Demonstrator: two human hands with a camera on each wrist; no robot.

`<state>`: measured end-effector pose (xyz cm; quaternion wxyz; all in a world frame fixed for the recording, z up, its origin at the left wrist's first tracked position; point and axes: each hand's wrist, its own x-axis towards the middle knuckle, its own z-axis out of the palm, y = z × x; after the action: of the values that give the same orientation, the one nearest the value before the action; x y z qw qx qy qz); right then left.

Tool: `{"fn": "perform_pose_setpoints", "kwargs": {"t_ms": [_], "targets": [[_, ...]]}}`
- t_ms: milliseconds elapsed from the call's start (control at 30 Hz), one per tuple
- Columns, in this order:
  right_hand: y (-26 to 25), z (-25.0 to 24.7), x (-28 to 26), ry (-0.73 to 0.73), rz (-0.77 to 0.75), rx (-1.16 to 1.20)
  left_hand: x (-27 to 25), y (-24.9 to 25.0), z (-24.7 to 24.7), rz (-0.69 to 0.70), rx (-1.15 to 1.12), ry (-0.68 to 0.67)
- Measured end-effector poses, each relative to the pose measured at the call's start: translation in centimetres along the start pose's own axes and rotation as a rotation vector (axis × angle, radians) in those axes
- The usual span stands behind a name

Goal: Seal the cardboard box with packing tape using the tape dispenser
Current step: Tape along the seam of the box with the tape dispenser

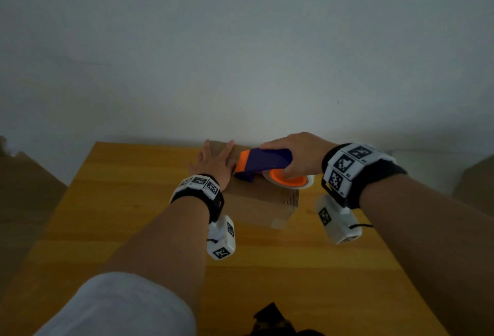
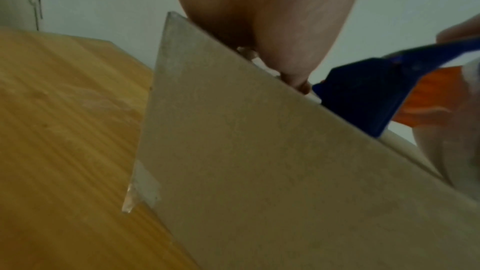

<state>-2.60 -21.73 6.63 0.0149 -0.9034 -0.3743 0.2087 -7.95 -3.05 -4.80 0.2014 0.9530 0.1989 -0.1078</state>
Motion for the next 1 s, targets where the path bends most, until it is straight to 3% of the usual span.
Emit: {"fn": "perform_pose_setpoints", "kwargs": {"t_ms": [467,1000], "targets": [[1.1,-1.1,-0.5,-0.083,0.017,-0.031,0.4,0.6,-0.6,-0.103,0.018,-0.13],[3.6,-2.1,-4.4,-0.122,0.077,-0.084,-0.1,1.0,-1.2,-0.121,0.04,-0.17]]}}
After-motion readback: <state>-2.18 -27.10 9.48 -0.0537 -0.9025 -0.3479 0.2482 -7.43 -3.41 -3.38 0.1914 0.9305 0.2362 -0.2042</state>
